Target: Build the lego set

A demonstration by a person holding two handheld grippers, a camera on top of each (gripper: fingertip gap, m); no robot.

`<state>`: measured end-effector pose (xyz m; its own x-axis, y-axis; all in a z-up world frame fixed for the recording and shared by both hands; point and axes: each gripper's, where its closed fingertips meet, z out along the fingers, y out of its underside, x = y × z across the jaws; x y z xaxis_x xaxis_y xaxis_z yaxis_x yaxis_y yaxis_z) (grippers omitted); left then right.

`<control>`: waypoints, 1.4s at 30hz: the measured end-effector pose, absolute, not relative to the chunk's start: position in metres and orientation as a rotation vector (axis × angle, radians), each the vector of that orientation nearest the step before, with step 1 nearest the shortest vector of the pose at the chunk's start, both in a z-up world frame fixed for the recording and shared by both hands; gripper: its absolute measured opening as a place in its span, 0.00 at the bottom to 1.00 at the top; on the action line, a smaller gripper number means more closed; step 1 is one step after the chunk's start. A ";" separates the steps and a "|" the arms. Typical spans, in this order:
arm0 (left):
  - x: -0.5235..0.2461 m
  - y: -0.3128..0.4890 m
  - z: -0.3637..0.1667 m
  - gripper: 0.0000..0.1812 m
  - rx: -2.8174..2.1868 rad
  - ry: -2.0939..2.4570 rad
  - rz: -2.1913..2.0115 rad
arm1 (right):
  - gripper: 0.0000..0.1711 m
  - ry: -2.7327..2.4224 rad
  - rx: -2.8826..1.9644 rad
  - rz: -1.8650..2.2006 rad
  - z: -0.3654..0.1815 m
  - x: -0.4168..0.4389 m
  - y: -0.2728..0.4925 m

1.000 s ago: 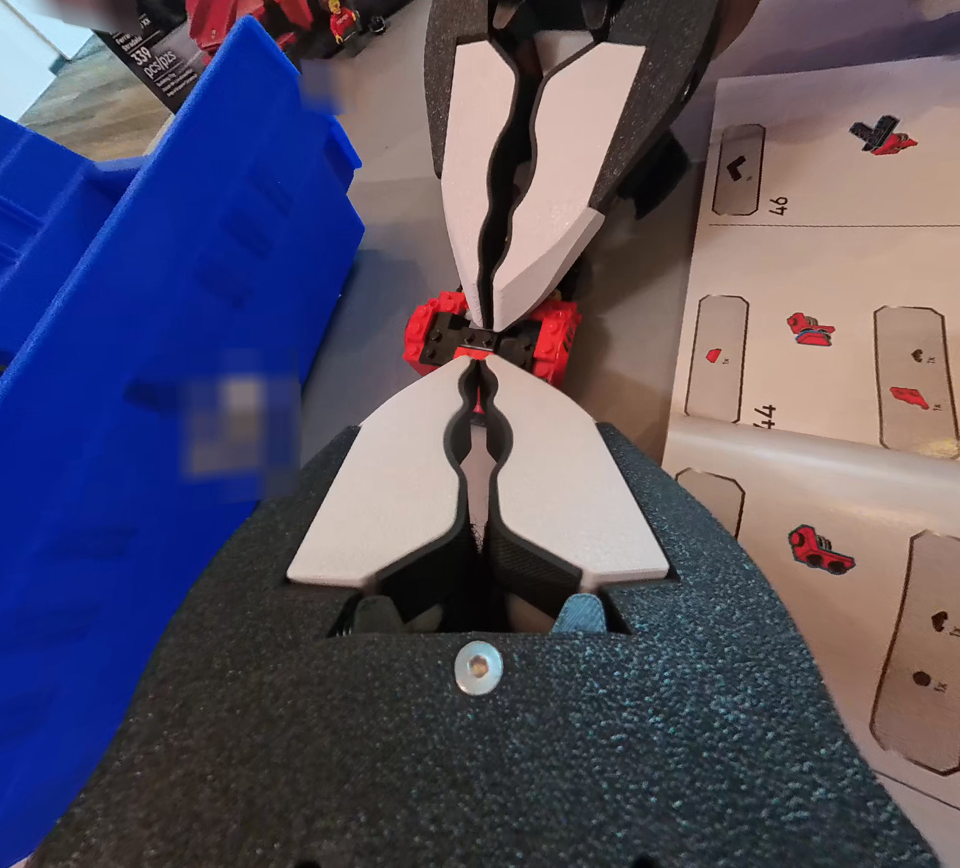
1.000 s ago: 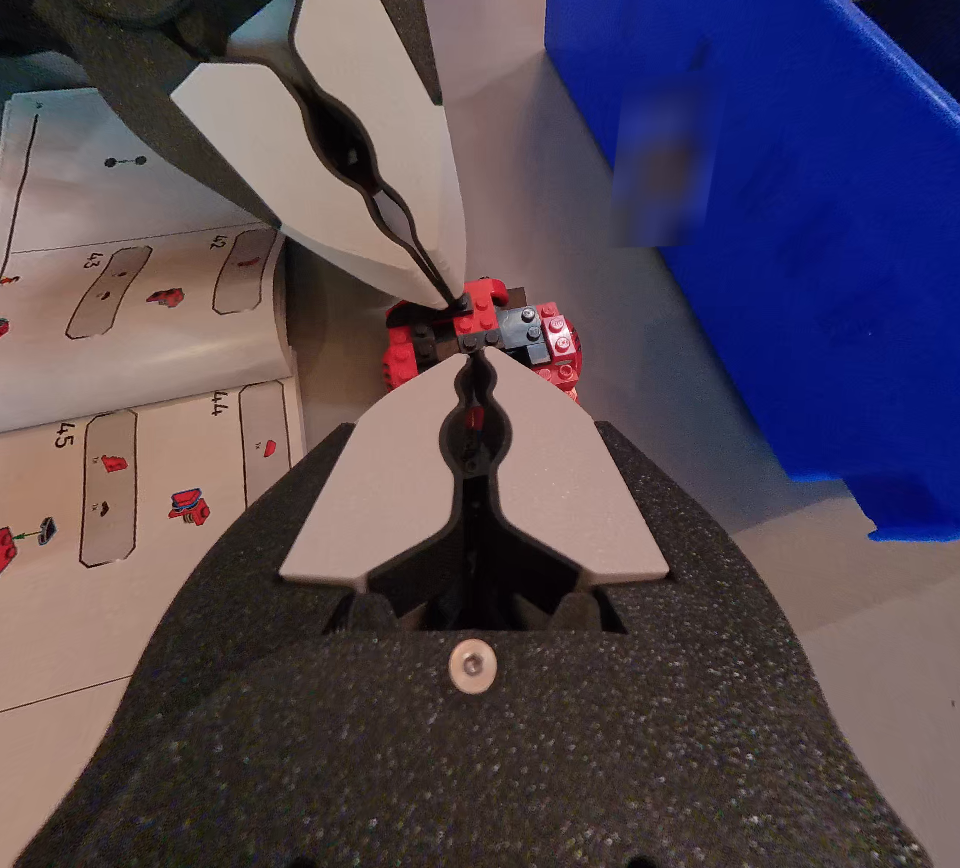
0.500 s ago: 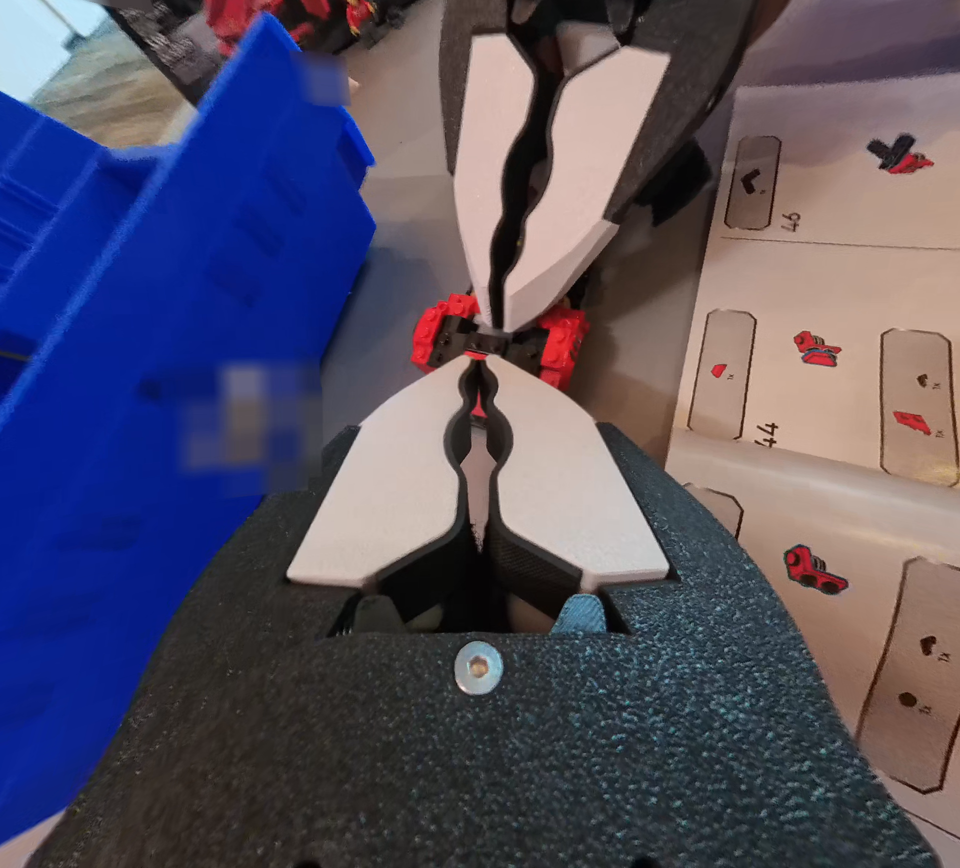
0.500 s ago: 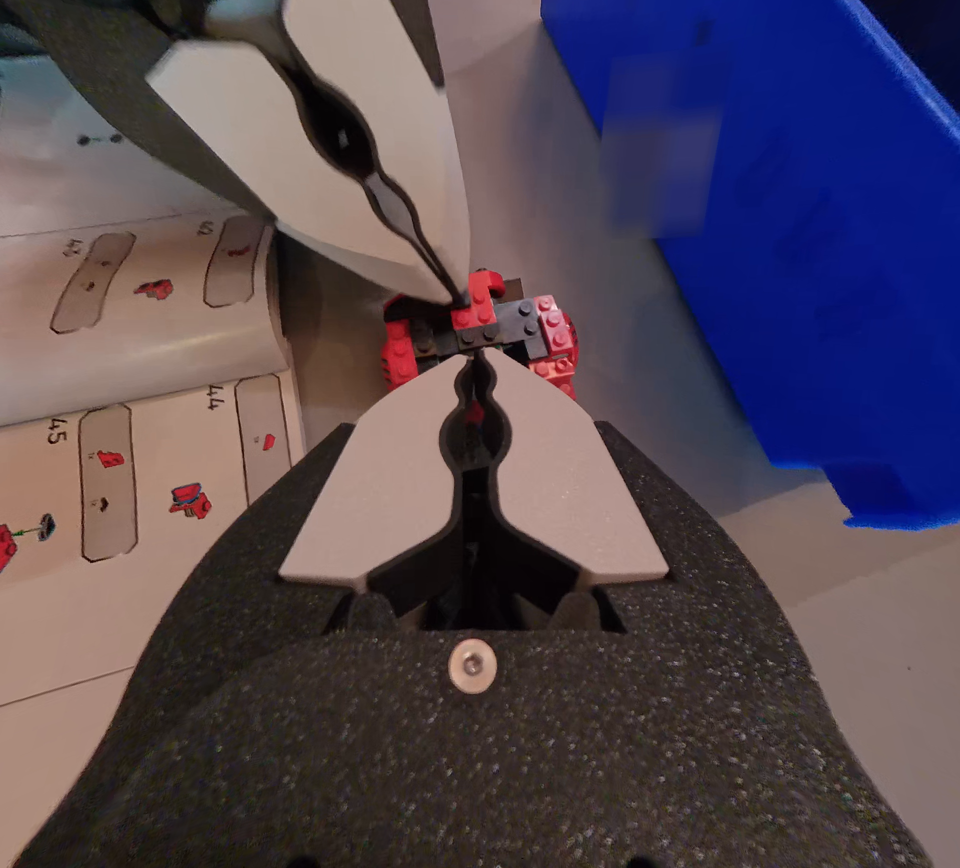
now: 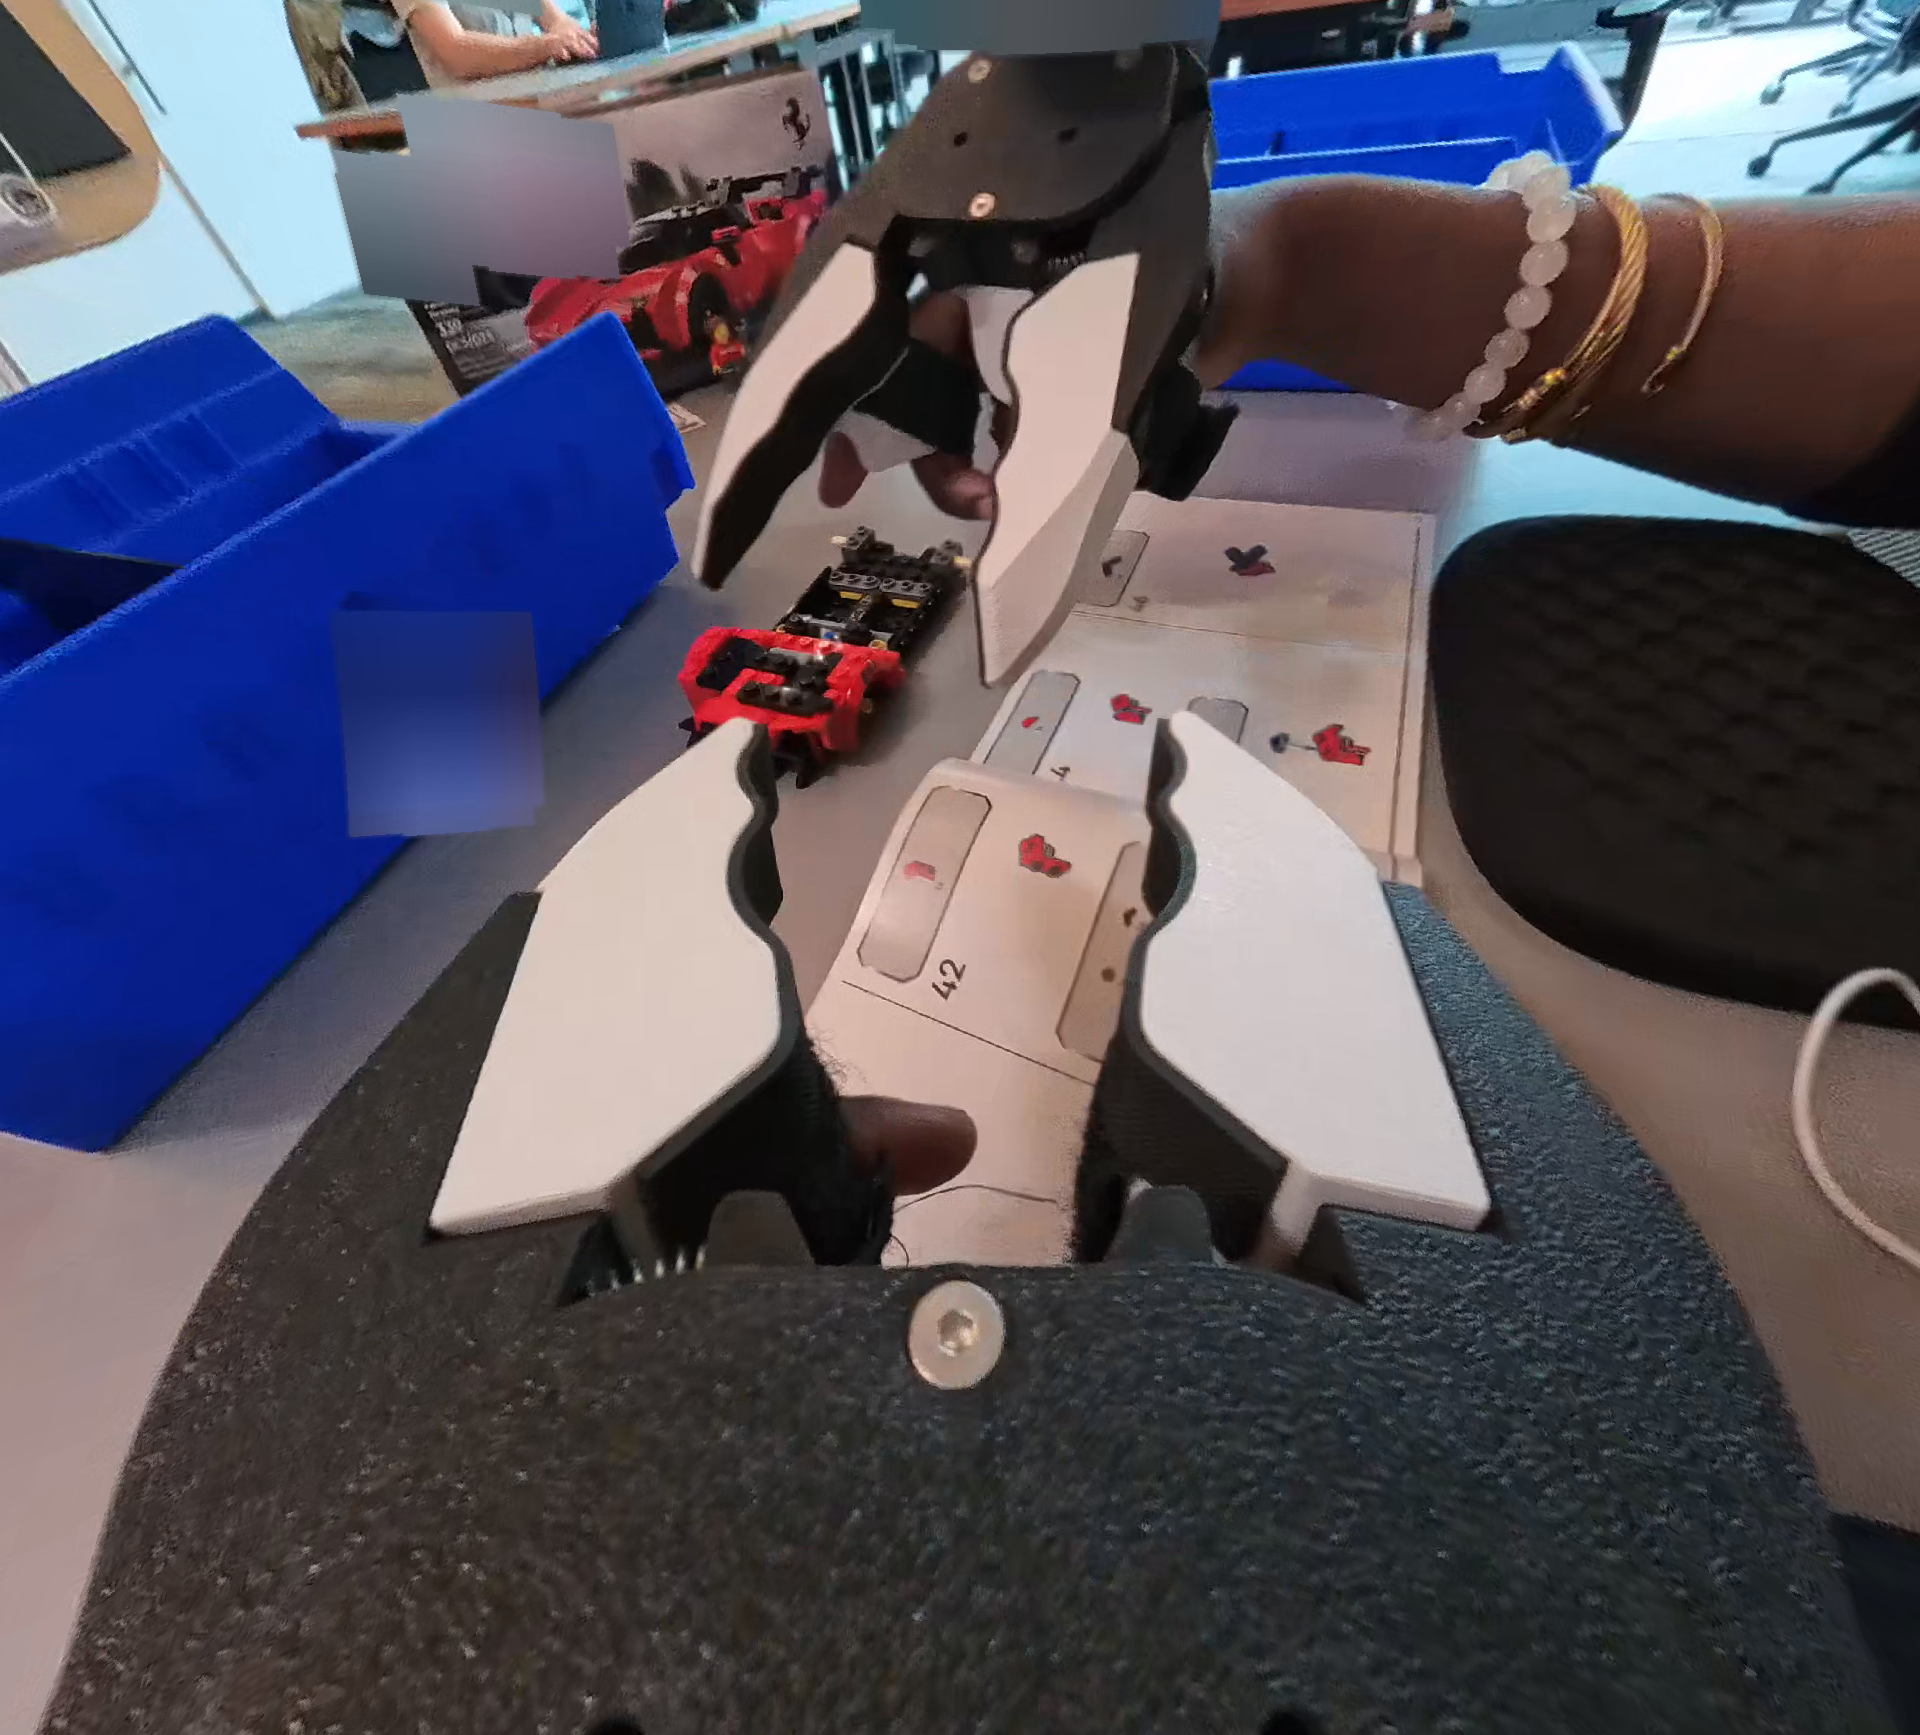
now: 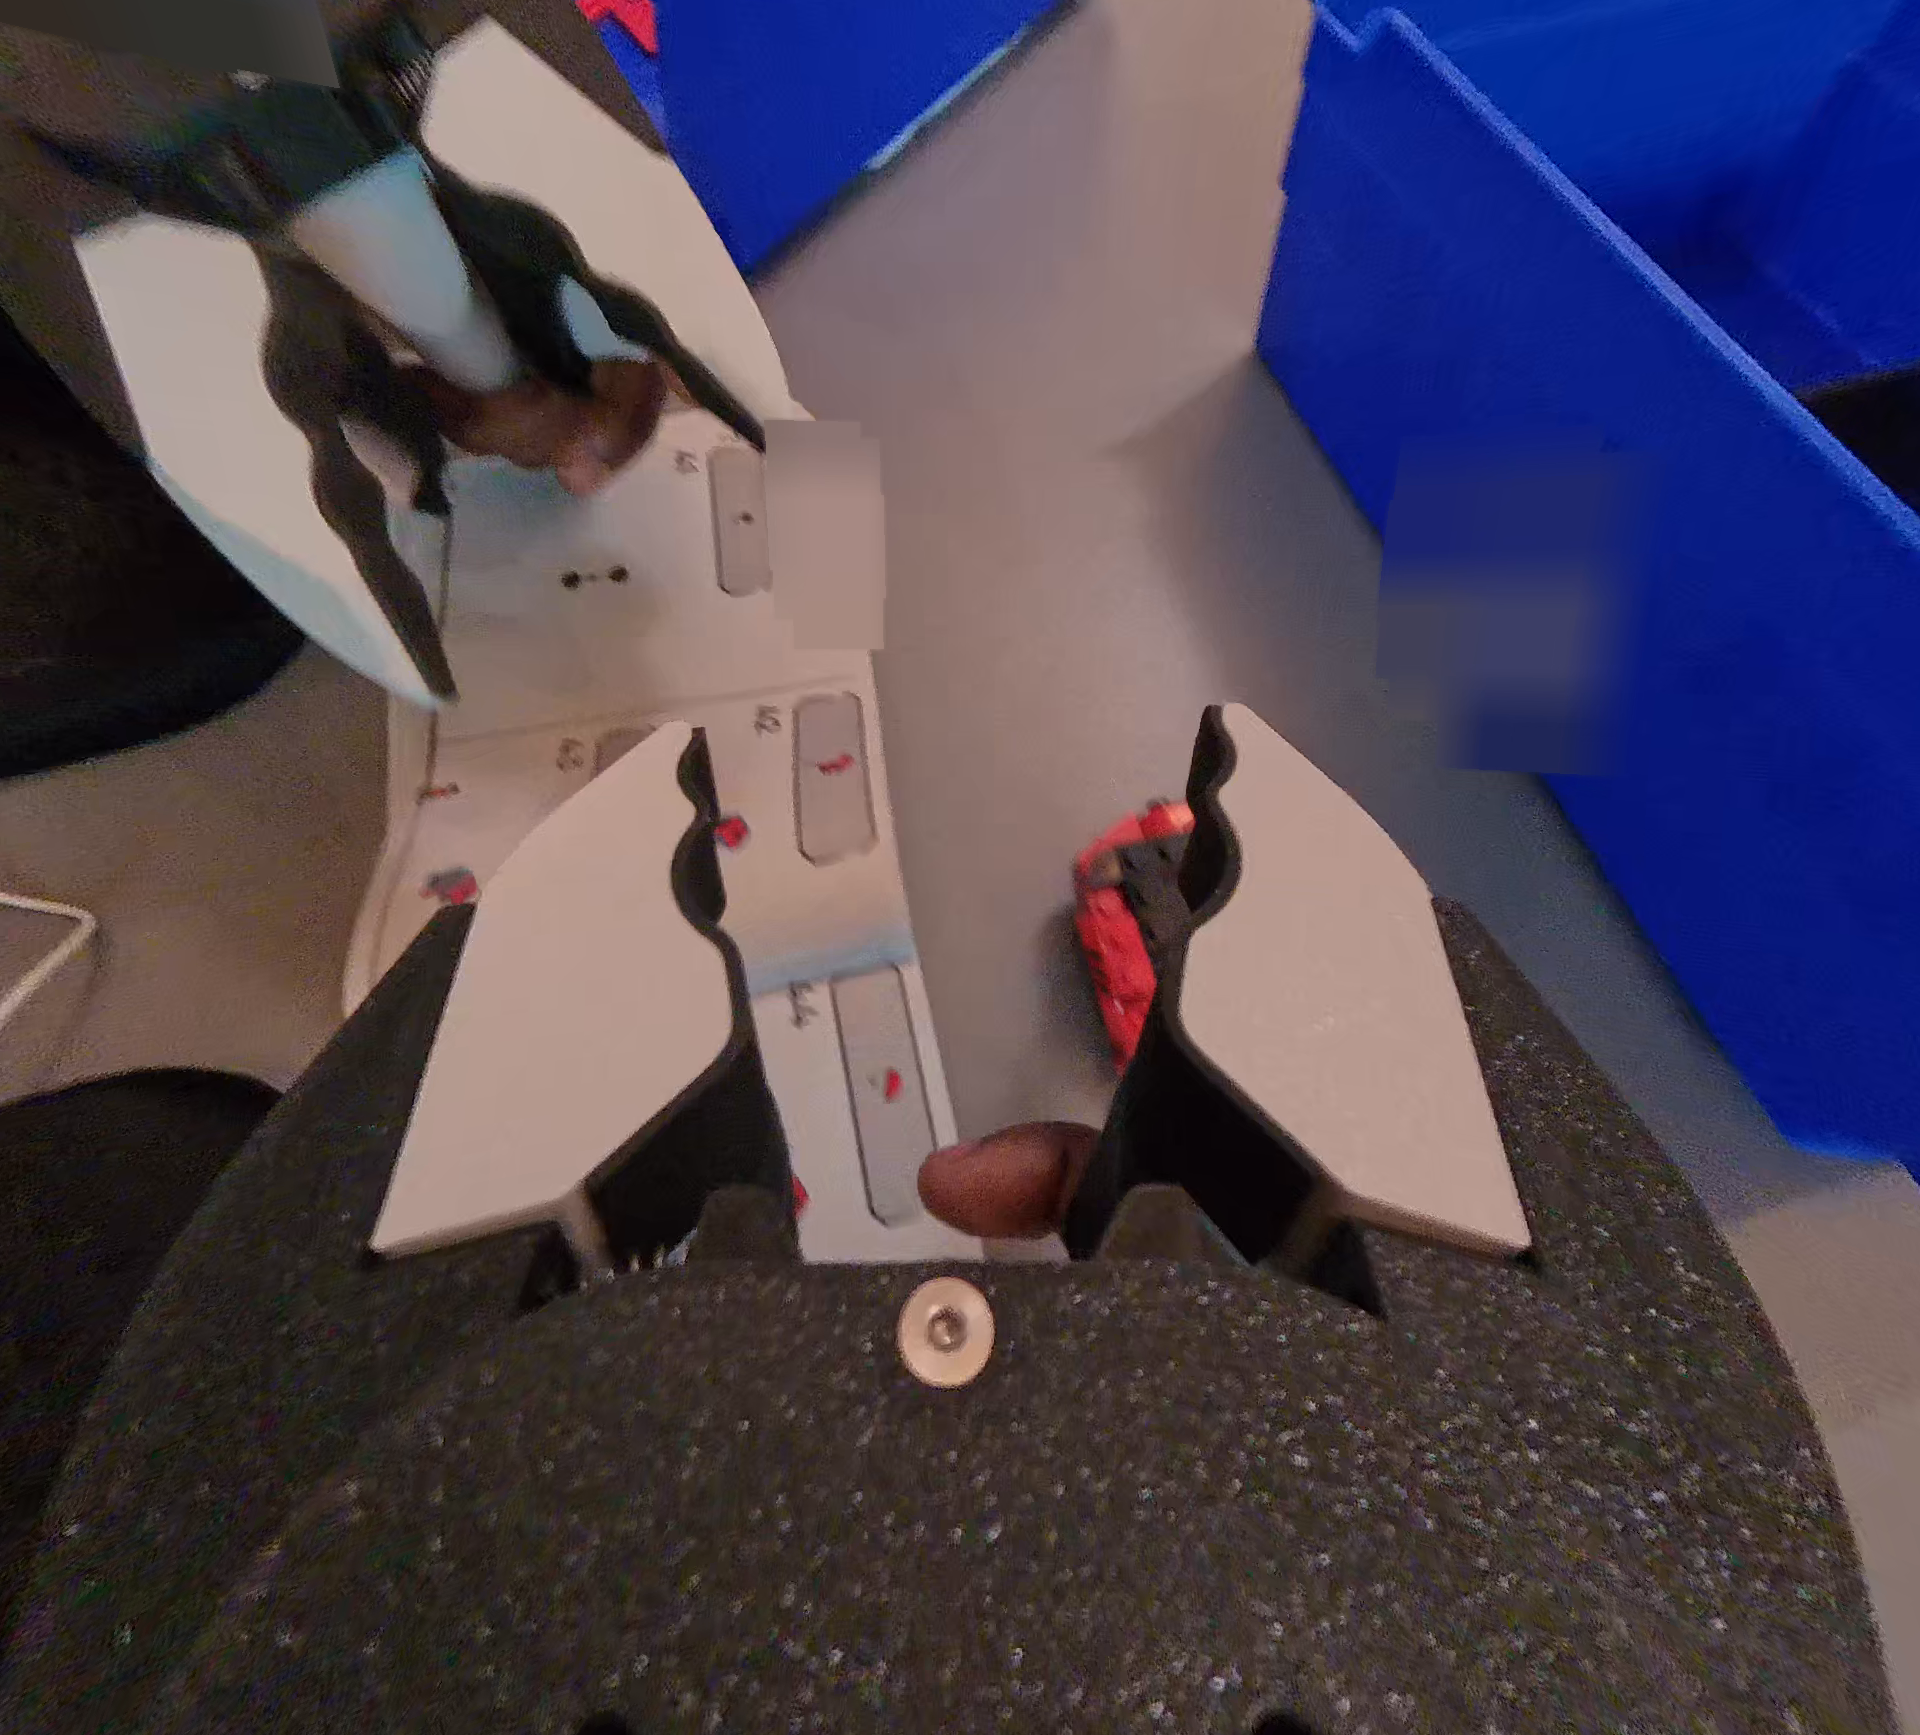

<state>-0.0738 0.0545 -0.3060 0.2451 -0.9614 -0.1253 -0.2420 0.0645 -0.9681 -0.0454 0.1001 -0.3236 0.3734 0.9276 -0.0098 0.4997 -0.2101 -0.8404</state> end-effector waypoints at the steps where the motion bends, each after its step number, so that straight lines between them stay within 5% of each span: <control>1: -0.075 0.052 -0.307 0.37 -1.389 1.224 -0.818 | 0.50 -1.243 -1.844 0.694 -0.321 -0.054 0.098; 6: -0.082 0.045 -0.301 0.27 -1.299 1.235 -0.799 | 0.36 -1.170 -1.710 0.830 -0.305 -0.094 0.084; 8: -0.086 0.049 -0.302 0.11 -1.302 1.206 -0.792 | 0.30 -1.141 -1.650 0.776 -0.310 -0.095 0.087; 9: -0.090 0.056 -0.301 0.00 -1.319 1.174 -0.763 | 0.21 -1.126 -1.584 0.760 -0.311 -0.096 0.087; 10: -0.093 0.057 -0.300 0.00 -1.322 1.175 -0.766 | 0.02 -1.090 -1.533 0.705 -0.311 -0.094 0.091; 11: -0.096 0.059 -0.295 0.00 -1.318 1.157 -0.772 | 0.00 -1.076 -1.503 0.649 -0.310 -0.092 0.094; 16: -0.130 0.089 -0.267 0.00 -1.295 0.974 -0.655 | 0.00 -1.066 -1.535 0.639 -0.308 -0.083 0.098; 29: -0.112 0.080 -0.356 0.02 -1.473 1.429 -0.439 | 0.03 -1.410 -2.023 0.767 -0.379 -0.046 0.044; 34: -0.129 0.104 -0.319 0.02 -1.439 1.201 -0.360 | 0.00 -1.408 -2.054 0.840 -0.390 -0.055 0.040; 42: -0.147 0.099 -0.242 0.00 -1.281 0.751 -0.830 | 0.00 -1.363 -2.065 0.916 -0.390 -0.055 0.039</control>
<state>-0.1473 0.0987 -0.2421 0.5107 -0.8595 -0.0221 0.1084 0.0899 -0.9900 -0.0552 0.0394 -0.3903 0.2733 0.9260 -0.2605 0.5908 -0.3752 -0.7143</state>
